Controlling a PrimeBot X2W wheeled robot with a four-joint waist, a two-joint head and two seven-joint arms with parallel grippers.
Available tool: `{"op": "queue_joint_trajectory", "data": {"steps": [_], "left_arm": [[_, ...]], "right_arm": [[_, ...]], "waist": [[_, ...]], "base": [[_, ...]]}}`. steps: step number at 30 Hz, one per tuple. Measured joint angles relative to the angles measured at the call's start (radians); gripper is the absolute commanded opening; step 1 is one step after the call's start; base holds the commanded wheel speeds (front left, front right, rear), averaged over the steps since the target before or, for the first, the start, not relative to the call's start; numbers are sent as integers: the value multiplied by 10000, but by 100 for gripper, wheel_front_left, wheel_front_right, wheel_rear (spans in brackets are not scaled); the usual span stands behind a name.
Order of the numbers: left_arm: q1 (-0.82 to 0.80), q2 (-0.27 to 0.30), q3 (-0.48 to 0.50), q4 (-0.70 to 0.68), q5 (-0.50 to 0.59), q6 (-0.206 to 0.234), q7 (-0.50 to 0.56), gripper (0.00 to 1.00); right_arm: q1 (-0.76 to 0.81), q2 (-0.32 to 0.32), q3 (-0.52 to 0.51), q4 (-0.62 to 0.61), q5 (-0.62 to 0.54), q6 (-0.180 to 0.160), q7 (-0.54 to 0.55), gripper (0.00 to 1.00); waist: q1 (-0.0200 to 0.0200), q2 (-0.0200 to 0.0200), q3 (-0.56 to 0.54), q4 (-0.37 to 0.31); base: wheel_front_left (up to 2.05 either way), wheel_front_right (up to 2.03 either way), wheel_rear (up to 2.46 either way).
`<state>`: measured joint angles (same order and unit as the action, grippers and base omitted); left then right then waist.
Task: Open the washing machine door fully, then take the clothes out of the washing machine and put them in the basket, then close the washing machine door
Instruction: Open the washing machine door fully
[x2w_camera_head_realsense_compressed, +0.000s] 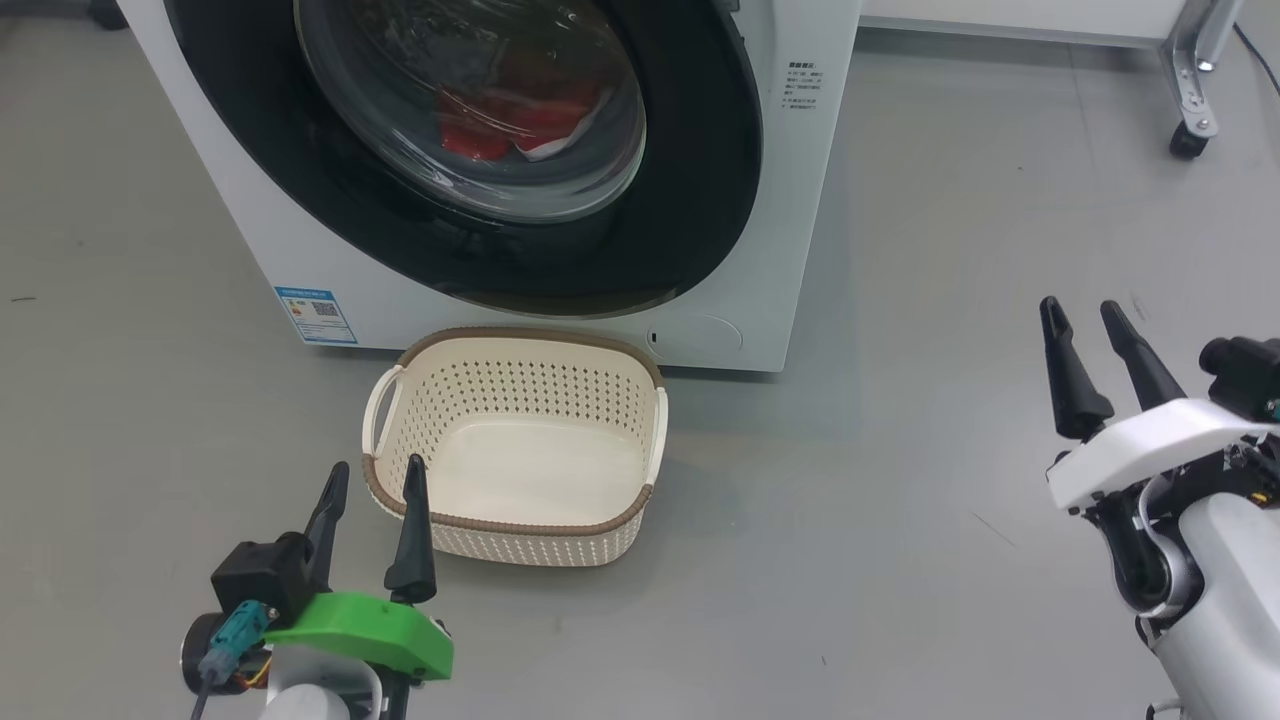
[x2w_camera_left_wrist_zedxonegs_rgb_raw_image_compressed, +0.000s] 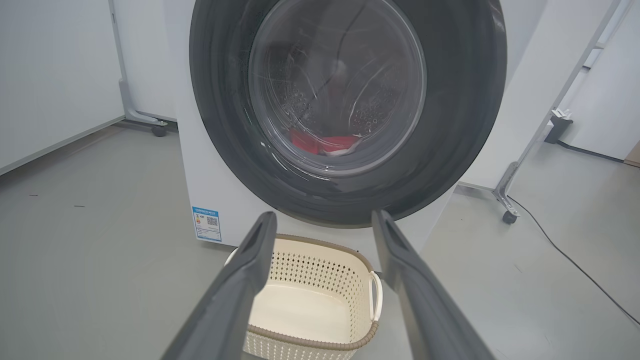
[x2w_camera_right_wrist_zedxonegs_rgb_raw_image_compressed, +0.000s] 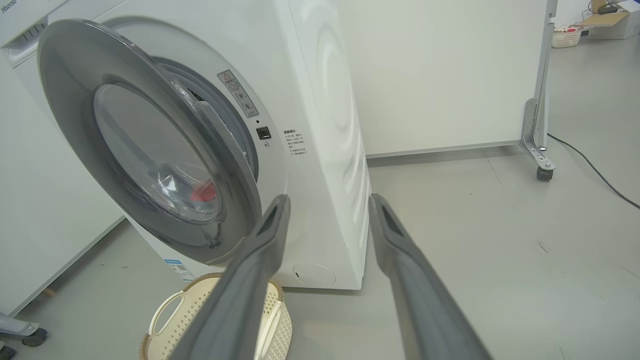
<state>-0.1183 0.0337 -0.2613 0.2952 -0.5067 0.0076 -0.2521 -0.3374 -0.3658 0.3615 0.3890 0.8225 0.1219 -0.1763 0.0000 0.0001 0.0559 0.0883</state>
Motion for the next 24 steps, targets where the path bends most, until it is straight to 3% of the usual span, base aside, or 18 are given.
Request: {"op": "queue_joint_trajectory", "data": {"steps": [24], "left_arm": [[117,10,205,-420,173,-54,0,100]], "right_arm": [[1244,128,105,-750,-675,-382,-581,100]], "waist": [[0,0,26,-279]], "base": [[0,0,0]]}}
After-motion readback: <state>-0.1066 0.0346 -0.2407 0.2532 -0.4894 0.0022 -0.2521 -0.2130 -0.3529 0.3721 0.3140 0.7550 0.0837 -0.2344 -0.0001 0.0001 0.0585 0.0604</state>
